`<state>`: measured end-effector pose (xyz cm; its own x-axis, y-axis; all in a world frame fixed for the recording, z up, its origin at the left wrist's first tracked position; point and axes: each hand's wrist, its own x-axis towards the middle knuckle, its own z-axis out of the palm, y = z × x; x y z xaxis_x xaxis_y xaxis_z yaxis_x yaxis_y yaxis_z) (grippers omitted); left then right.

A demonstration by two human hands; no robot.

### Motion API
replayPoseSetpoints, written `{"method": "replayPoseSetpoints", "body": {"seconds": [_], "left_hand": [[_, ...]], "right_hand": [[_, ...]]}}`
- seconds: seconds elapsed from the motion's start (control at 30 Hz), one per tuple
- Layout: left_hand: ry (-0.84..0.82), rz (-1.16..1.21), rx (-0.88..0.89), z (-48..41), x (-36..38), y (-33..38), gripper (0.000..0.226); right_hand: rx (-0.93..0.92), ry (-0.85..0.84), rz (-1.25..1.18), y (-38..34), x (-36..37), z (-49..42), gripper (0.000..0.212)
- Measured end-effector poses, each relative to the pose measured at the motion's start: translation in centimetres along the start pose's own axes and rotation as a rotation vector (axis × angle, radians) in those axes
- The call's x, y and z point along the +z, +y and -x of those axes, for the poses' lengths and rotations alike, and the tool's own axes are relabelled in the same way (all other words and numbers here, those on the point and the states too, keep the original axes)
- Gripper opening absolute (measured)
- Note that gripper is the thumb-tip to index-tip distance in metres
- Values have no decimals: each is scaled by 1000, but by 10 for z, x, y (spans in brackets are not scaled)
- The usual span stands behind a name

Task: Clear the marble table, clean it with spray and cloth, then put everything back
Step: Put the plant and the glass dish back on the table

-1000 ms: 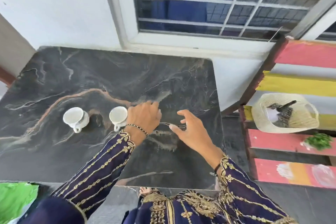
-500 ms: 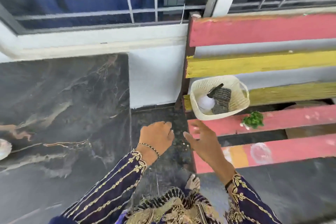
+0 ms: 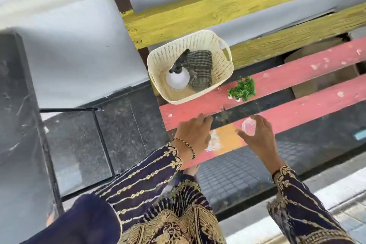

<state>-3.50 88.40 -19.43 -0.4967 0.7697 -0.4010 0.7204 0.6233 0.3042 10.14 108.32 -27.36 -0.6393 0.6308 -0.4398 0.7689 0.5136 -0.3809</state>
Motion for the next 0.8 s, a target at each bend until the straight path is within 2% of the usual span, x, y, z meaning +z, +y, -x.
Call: {"method": "replayPoseSetpoints", "body": {"seconds": [0.13, 0.3, 0.4, 0.63, 0.8], "left_hand": [[99, -48, 96, -77, 4, 22, 66], [139, -116, 177, -167, 18, 45, 72], [114, -128, 211, -194, 27, 52, 68], [194, -81, 348, -222, 63, 39, 44], [222, -27, 373, -176, 51, 27, 25]], "right_hand": [[22, -52, 53, 32, 8, -38, 92], [105, -166, 88, 55, 31, -72, 110], [124, -180, 114, 64, 45, -78, 107], [42, -109, 125, 63, 44, -75, 90], [36, -140, 121, 38, 37, -50, 91]]}}
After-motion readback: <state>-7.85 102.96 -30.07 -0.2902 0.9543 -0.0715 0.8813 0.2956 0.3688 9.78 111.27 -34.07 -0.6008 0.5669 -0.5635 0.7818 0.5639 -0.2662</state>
